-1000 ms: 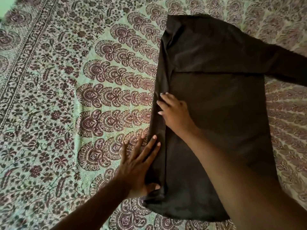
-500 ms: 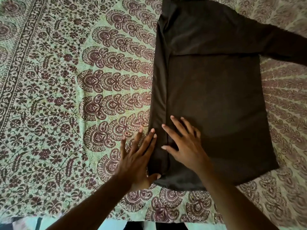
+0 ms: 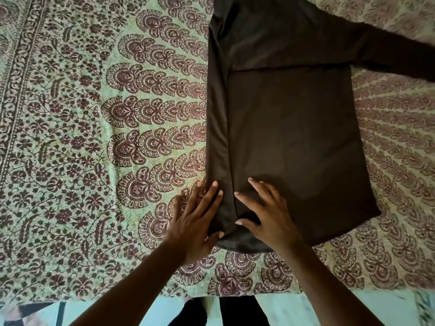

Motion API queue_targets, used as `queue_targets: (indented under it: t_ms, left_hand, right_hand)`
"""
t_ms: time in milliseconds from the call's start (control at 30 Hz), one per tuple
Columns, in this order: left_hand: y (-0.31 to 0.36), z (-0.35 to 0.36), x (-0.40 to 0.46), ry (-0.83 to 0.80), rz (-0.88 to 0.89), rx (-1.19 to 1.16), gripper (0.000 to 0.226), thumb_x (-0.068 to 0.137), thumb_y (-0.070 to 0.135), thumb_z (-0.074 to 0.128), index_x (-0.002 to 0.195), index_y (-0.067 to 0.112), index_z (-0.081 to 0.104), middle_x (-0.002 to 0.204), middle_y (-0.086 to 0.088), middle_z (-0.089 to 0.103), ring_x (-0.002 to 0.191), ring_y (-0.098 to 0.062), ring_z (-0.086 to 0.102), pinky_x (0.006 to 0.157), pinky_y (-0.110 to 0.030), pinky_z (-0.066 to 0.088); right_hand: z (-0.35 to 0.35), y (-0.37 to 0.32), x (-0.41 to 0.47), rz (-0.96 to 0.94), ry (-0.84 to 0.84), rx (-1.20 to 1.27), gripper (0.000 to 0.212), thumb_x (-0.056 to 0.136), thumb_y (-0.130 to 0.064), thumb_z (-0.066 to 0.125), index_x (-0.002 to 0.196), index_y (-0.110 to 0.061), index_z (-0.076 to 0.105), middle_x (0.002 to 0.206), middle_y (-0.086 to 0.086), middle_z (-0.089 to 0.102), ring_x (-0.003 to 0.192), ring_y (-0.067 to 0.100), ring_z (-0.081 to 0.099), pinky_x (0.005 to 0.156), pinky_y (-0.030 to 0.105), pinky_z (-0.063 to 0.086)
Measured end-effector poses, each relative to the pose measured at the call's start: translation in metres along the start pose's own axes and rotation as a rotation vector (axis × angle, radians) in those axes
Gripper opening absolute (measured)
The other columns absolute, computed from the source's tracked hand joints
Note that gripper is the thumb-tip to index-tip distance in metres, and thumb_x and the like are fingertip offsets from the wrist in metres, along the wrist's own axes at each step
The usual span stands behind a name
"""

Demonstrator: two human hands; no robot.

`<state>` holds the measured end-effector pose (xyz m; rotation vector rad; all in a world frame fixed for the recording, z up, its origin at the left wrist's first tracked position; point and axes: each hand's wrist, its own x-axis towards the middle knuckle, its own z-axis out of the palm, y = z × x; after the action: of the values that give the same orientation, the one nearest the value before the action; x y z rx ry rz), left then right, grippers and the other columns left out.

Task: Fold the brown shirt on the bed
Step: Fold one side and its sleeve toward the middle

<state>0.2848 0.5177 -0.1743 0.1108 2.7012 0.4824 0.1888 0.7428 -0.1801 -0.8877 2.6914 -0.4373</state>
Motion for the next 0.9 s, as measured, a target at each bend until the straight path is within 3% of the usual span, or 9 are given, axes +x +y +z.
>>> queue_targets:
  t_ms: [133, 267, 367, 500, 633, 900]
  left_hand:
    - [0.010, -0.009, -0.002, -0.013, -0.024, -0.058, 0.084, 0.094, 0.066, 0.038, 0.163, 0.033, 0.002, 0.170, 0.009, -0.021, 0.158, -0.027, -0.011, 0.124, -0.058, 0.005]
    - [0.023, -0.031, 0.027, 0.172, 0.016, -0.189, 0.060, 0.098, 0.037, 0.047, 0.153, 0.015, 0.041, 0.164, -0.006, 0.033, 0.151, -0.027, 0.030, 0.117, -0.049, 0.040]
    - [0.032, -0.047, 0.073, 0.300, 0.081, -0.249, 0.051, 0.098, 0.025, 0.053, 0.146, 0.006, 0.048, 0.155, -0.011, 0.046, 0.146, -0.028, 0.040, 0.116, -0.045, 0.042]
    - [0.046, -0.069, 0.150, 0.381, 0.117, -0.206, 0.052, 0.094, 0.023, 0.057, 0.142, 0.007, 0.052, 0.152, -0.010, 0.049, 0.141, -0.027, 0.044, 0.117, -0.043, 0.039]
    - [0.068, -0.094, 0.237, 0.353, 0.085, -0.140, 0.059, 0.091, 0.025, 0.061, 0.146, 0.010, 0.046, 0.155, -0.008, 0.043, 0.141, -0.027, 0.043, 0.114, -0.043, 0.040]
    - [0.114, -0.151, 0.413, 0.270, -0.013, -0.001, 0.073, 0.095, 0.036, 0.059, 0.157, 0.013, 0.030, 0.169, -0.008, 0.019, 0.156, -0.030, 0.020, 0.124, -0.051, 0.026]
  right_hand:
    - [-0.008, 0.004, -0.007, 0.075, -0.026, 0.053, 0.074, 0.081, -0.066, 0.067, 0.146, -0.036, 0.050, 0.164, -0.001, 0.032, 0.145, 0.029, 0.033, 0.104, 0.056, 0.045]
    - [-0.023, 0.009, -0.001, 0.184, 0.109, 0.239, 0.065, 0.087, -0.064, 0.060, 0.139, -0.026, 0.059, 0.150, 0.001, 0.049, 0.139, 0.024, 0.046, 0.108, 0.049, 0.047]
    - [-0.036, 0.025, 0.020, 0.216, 0.237, 0.330, 0.047, 0.092, -0.044, 0.070, 0.132, -0.020, 0.065, 0.138, -0.001, 0.059, 0.130, 0.017, 0.055, 0.105, 0.040, 0.050]
    - [-0.054, 0.062, 0.055, 0.285, 0.333, 0.454, 0.034, 0.091, -0.023, 0.075, 0.124, -0.017, 0.070, 0.124, -0.003, 0.064, 0.113, 0.013, 0.064, 0.091, 0.035, 0.057]
    - [-0.077, 0.118, 0.093, 0.384, 0.419, 0.580, 0.024, 0.090, -0.012, 0.076, 0.113, -0.017, 0.074, 0.109, -0.005, 0.070, 0.094, 0.007, 0.069, 0.074, 0.034, 0.062]
    - [-0.151, 0.243, 0.174, 0.500, 0.491, 0.657, 0.021, 0.093, -0.014, 0.073, 0.114, -0.019, 0.073, 0.109, -0.005, 0.072, 0.095, 0.000, 0.067, 0.068, 0.010, 0.053]
